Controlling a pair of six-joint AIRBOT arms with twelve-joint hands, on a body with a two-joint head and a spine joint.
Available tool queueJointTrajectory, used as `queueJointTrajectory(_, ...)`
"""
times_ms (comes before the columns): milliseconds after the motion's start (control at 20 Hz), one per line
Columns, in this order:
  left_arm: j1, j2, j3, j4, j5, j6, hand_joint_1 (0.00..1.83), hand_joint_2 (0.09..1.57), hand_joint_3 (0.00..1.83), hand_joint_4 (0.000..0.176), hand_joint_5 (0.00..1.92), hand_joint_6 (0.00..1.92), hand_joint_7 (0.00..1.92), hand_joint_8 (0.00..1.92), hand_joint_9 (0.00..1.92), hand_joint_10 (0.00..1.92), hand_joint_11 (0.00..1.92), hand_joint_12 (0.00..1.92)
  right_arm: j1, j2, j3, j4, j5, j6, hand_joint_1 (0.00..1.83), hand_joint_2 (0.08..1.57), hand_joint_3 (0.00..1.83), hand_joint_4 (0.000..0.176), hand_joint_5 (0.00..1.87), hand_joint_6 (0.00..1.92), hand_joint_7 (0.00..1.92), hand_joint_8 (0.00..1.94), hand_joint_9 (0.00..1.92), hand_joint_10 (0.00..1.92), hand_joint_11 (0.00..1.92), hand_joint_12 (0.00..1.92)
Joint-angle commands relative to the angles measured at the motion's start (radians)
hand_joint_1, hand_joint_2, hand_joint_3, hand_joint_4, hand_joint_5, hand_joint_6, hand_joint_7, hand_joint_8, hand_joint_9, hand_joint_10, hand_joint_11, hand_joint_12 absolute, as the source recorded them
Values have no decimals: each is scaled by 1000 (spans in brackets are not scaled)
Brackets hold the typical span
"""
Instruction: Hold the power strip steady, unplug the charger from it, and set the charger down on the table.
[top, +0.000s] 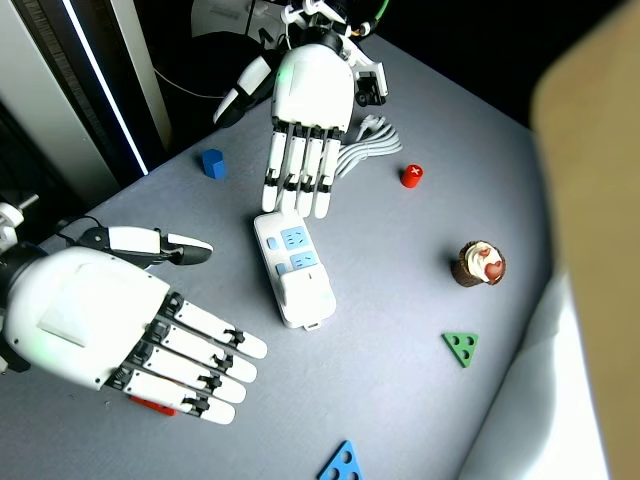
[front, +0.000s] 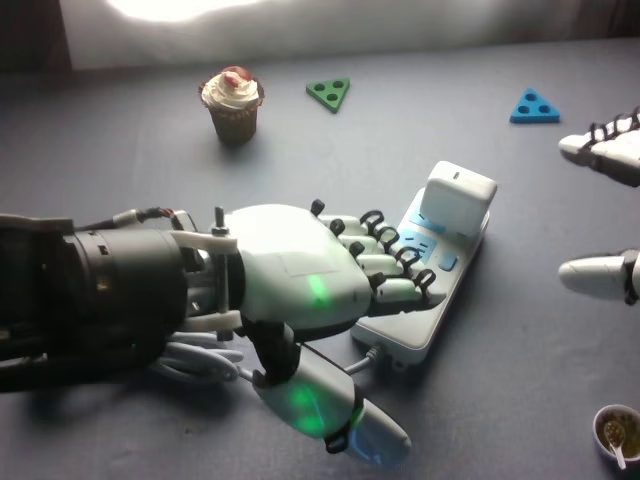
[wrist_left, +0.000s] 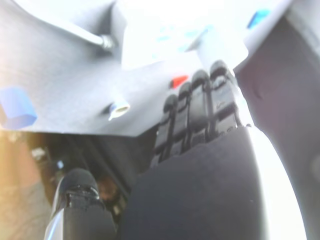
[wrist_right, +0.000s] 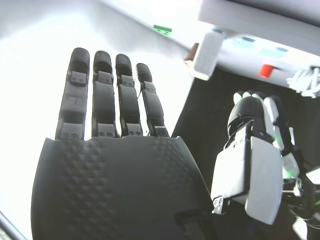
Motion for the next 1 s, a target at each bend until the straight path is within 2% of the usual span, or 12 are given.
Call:
queueJointTrajectory(0, -4, -7, 10, 0, -79, 3, 0, 990, 1, 0, 39, 5, 49, 6, 47, 8, 28, 12, 8, 11, 1, -8, 102, -1, 287, 1035, 8, 0, 220, 1, 281, 2, 271, 5, 234, 132)
queueJointTrajectory(150, 7, -28, 34, 0, -74, 6, 0, 1006, 7, 0, 33, 1, 51, 5, 42, 4, 21, 9, 7, 11, -6, 48, 126, -15, 410, 1054, 9, 0, 217, 1, 291, 3, 283, 6, 254, 143)
queueJointTrajectory(350, 13, -58, 70, 0, -68, 15, 0, 1013, 6, 0, 3, 0, 16, 0, 13, 1, 3, 1, 8, 6, -10, 53, 143, -30, 543, 1035, 0, 0, 226, 3, 301, 4, 292, 4, 264, 152)
queueJointTrajectory(550, 25, -87, 100, 0, -65, 21, 0, 1005, 2, 0, 29, 6, 39, 7, 37, 7, 37, 16, 12, 1, -17, 52, 166, -38, 568, 1058, 5, 0, 226, 3, 311, 6, 302, 5, 276, 164)
queueJointTrajectory(600, 30, -96, 108, 0, -67, 22, 0, 1008, 2, 0, 4, 1, 21, 4, 20, 4, 15, 7, 12, -1, -19, 46, 185, -38, 704, 1032, 0, 0, 284, 19, 356, 16, 338, 13, 301, 179)
queueJointTrajectory(800, 44, -118, 125, 0, -67, 30, 0, 1006, 1, 0, 4, 1, 27, 5, 28, 7, 25, 11, 13, -11, -26, 46, 203, -43, 770, 1059, 1, 0, 391, 7, 423, 4, 393, 4, 318, 224)
queueJointTrajectory(950, 58, -129, 134, 0, -63, 31, 0, 1002, 0, 0, 16, 5, 35, 7, 31, 6, 28, 12, 17, -23, -25, 48, 203, -52, 718, 1089, 8, 0, 364, 0, 412, 0, 385, 0, 307, 237)
